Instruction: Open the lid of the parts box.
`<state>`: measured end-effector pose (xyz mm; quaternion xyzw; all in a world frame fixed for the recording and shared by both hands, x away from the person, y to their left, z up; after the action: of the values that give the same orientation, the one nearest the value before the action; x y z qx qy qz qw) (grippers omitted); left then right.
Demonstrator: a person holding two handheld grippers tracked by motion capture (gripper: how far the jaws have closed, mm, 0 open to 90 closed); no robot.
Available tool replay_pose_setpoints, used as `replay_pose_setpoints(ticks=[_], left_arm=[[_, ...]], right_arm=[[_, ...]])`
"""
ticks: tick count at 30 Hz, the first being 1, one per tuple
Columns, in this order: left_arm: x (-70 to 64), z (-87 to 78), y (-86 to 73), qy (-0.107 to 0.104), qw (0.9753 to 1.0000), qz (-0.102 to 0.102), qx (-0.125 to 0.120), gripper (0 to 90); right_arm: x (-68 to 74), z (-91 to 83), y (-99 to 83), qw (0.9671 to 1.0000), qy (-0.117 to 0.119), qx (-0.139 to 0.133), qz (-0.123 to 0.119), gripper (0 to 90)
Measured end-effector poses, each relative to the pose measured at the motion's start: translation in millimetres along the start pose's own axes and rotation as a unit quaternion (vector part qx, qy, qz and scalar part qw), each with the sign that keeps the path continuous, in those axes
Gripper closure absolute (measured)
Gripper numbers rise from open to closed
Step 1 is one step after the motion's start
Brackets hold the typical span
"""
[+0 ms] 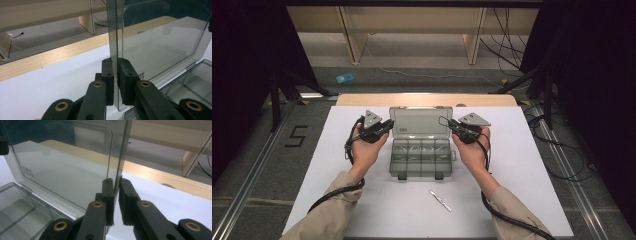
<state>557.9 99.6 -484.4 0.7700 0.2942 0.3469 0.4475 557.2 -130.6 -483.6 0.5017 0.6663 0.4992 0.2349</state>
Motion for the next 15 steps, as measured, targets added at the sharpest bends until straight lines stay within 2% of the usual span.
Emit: replay_pose_setpoints(ticks=[2, 5, 6, 10, 12, 15], left_arm=[[-0.4, 0.9, -1.7, 0.0, 1.0, -0.001, 0.002, 83.2], [-0.7, 1.8, -3.1, -0.001, 1.0, 0.001, 0.004, 83.1], [-1.0, 2.2, -3.7, 0.0, 1.0, 0.001, 0.006, 83.0], [-1.7, 3.7, -7.4, 0.0, 0.9999, 0.002, 0.013, 82.5], [-1.8, 4.3, -8.7, -0.001, 0.9999, 0.001, 0.014, 82.4], [-1.9, 5.7, -10.5, 0.0, 0.9998, 0.001, 0.019, 82.1]], right_arm=[[1.1, 0.4, -1.3, 1.0, 0.007, 0.003, 0.002, 83.6], [0.3, 1.9, -3.5, 1.0, 0.002, 0.007, 0.005, 83.1], [-1.1, 3.4, -2.4, 1.0, 0.004, -0.001, -0.003, 83.0], [-0.9, 5.4, -6.2, 0.9999, 0.007, 0.008, 0.004, 82.9], [-2.6, 6.6, -6.0, 1.0, 0.001, 0.003, 0.0, 82.8], [-1.6, 7.4, -9.8, 0.9998, 0.004, 0.017, 0.01, 82.4]])
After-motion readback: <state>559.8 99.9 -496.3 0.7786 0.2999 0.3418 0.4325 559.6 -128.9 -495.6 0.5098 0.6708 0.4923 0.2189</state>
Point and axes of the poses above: each handheld gripper's, and its own axes: z roughly forward along the jaws, y roughly out of its top, x roughly to its left, the point moved 10 cm from there along z, roughly forward along the jaws, and after that the axes turned 15 degrees about z, right-handed, at the moved point
